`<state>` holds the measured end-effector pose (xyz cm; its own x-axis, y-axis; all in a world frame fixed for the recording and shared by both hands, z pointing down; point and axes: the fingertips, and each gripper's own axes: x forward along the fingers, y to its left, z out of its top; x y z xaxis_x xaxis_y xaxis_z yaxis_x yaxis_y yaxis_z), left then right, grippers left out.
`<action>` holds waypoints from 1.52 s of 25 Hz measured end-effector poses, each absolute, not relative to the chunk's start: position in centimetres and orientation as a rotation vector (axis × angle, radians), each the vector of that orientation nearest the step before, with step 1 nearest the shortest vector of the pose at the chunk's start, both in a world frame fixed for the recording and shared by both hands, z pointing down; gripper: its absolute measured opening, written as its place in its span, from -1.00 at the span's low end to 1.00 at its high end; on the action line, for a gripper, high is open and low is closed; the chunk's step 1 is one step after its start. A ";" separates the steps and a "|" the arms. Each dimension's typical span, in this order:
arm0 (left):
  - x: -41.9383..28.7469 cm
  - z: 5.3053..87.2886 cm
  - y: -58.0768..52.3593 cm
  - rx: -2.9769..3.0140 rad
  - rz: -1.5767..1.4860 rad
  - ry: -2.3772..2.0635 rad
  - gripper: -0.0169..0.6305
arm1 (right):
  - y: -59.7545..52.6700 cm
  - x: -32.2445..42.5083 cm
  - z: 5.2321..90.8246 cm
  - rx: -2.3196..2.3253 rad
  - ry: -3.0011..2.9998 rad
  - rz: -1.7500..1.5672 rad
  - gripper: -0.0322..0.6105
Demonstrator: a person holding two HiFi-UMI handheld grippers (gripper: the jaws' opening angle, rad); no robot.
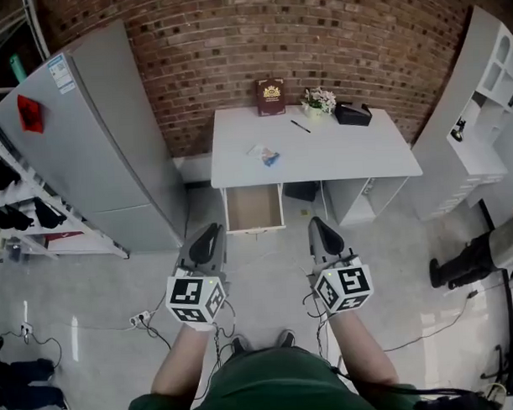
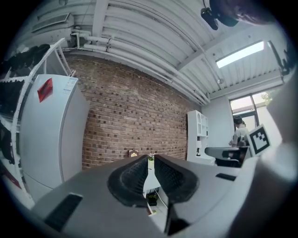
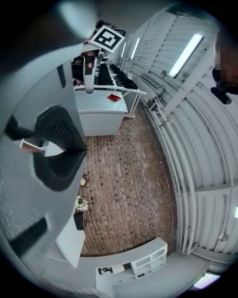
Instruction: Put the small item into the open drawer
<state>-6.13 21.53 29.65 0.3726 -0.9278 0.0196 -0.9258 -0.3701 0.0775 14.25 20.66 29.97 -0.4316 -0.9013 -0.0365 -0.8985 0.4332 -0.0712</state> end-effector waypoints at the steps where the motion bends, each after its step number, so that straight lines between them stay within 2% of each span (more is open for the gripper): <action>1: -5.5 29.6 21.5 2.536 -0.038 -1.727 -0.82 | 20.5 15.0 30.1 -1.629 2.601 -0.071 -0.89; 16: 1.2 30.5 19.6 2.514 0.064 -1.762 -0.82 | 17.7 22.5 33.0 -1.614 2.613 -0.213 -0.89; 26: 1.8 31.7 13.6 2.517 0.048 -1.716 -0.82 | 12.8 23.0 34.8 -1.659 2.635 -0.252 -0.89; 38: -1.5 32.7 1.0 2.524 -0.026 -1.641 -0.82 | 1.8 20.6 35.4 -1.760 2.620 -0.284 -0.89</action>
